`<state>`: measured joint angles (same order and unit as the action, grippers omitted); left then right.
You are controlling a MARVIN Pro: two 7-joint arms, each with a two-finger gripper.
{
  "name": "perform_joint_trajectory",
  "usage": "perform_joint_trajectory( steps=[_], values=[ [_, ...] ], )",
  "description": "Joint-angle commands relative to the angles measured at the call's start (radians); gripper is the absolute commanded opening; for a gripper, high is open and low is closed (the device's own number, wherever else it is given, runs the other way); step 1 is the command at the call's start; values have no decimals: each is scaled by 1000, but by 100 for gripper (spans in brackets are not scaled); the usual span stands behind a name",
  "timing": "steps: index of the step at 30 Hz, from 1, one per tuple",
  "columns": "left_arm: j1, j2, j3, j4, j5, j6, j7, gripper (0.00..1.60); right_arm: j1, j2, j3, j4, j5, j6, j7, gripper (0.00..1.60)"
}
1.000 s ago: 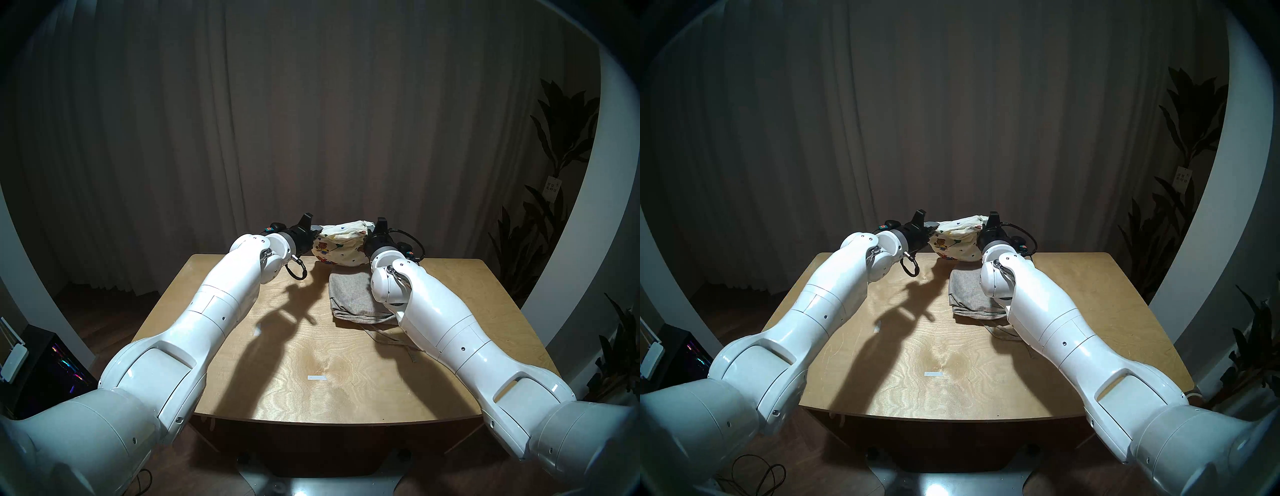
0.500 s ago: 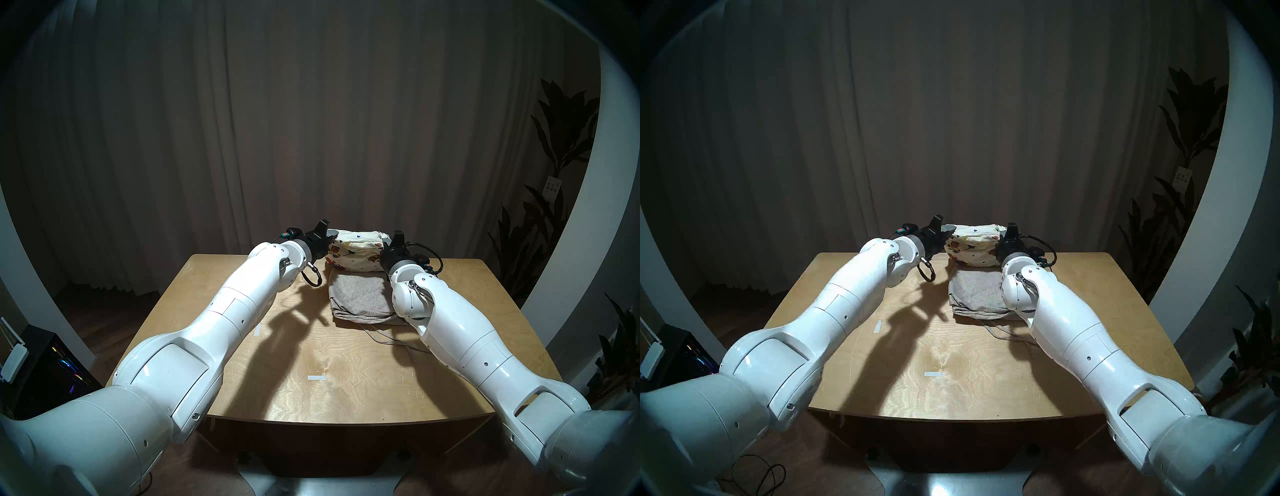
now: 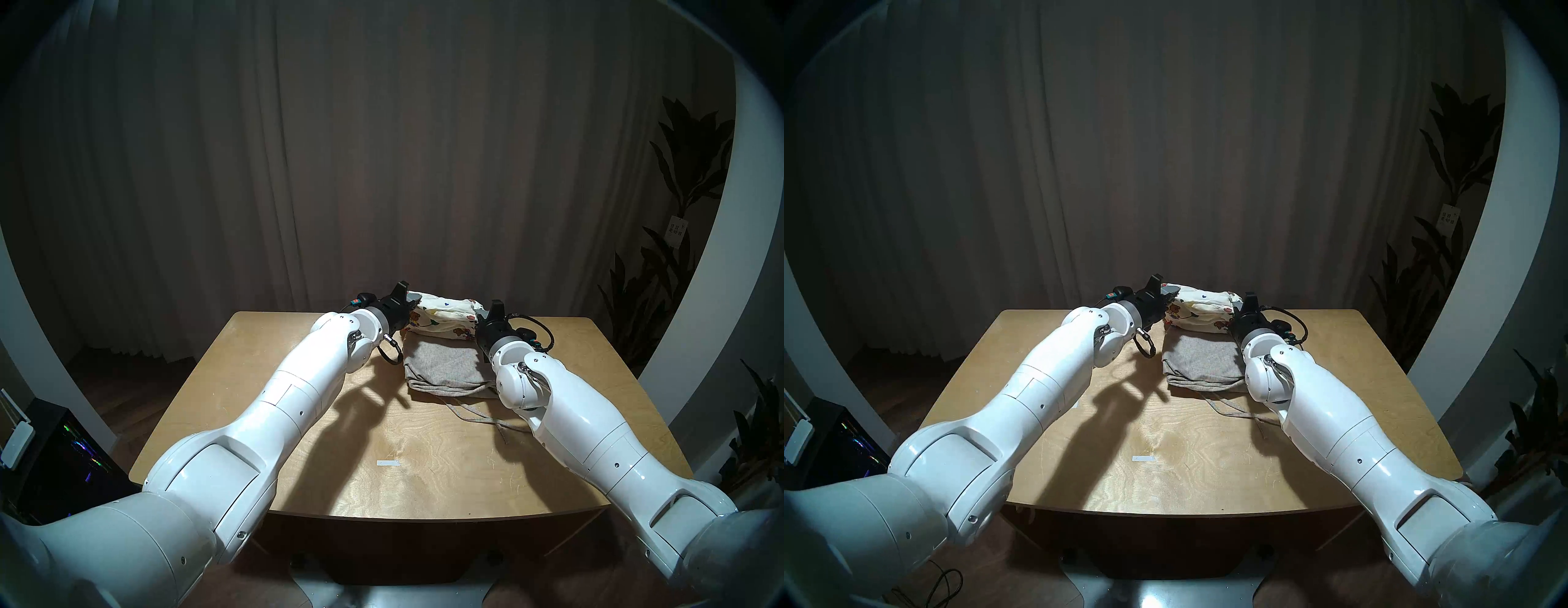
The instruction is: Fold pants twice and stack them
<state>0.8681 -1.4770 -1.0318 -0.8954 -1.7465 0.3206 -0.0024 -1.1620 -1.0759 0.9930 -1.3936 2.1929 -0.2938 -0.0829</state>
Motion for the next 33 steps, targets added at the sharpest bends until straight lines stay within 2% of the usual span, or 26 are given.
perform_joint_trajectory(
  steps=[1,15,25,29,33],
  values=[
    [47,23,-24,-105,-26,-9,33,0,-16,41,18,-49,-5,-14,-5,0],
    [150,77,-30,-281,-64,15,124,0,-107,122,24,-168,-13,-29,-24,0],
    [213,84,-34,-366,-98,22,189,0,-196,184,47,-251,1,-44,-36,0],
    [229,75,-25,-386,-100,2,258,0,-214,200,50,-264,1,-50,-53,0],
    [241,61,-22,-400,-107,-23,314,0,-211,205,36,-260,-18,-88,-113,0]
  ],
)
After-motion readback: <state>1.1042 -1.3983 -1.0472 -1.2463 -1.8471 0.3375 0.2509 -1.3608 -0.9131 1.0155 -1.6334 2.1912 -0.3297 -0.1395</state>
